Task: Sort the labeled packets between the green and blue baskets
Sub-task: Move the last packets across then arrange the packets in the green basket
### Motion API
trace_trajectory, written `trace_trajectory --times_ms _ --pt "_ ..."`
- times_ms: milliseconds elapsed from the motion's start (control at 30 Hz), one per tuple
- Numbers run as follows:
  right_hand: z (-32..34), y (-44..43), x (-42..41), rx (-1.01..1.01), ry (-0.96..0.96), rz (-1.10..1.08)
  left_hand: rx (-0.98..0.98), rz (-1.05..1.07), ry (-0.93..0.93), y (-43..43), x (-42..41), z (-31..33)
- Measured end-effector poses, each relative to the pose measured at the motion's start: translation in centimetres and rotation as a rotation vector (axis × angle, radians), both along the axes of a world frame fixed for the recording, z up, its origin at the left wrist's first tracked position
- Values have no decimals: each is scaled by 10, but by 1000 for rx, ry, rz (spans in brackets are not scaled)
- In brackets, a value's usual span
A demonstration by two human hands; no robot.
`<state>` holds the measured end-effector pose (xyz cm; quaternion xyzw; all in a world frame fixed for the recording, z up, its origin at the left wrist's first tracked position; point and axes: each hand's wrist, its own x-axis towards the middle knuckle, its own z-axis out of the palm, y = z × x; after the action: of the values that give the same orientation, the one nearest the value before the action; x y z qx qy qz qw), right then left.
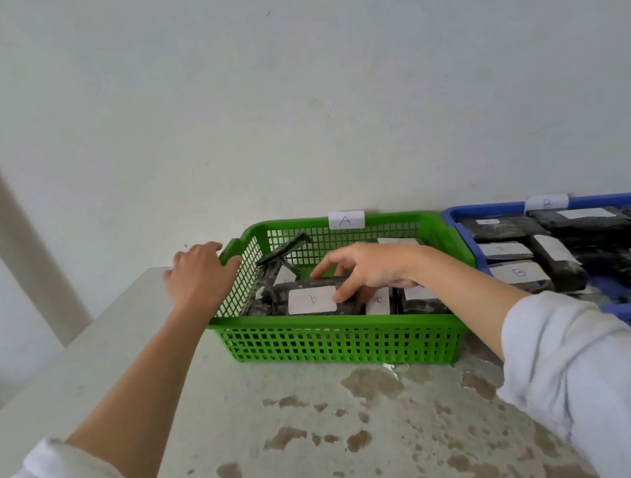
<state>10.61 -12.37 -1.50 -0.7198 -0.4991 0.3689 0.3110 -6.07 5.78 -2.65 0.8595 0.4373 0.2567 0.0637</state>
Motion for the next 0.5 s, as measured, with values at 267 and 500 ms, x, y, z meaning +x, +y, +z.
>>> trace_trajectory --times_ms 267,500 --pt "1 12 -15 -122 -425 71 -124 -93 -162 -1 -8 -3" --pt "2 72 -35 17 -583 70 -114 -89 -228 3 -5 -9"
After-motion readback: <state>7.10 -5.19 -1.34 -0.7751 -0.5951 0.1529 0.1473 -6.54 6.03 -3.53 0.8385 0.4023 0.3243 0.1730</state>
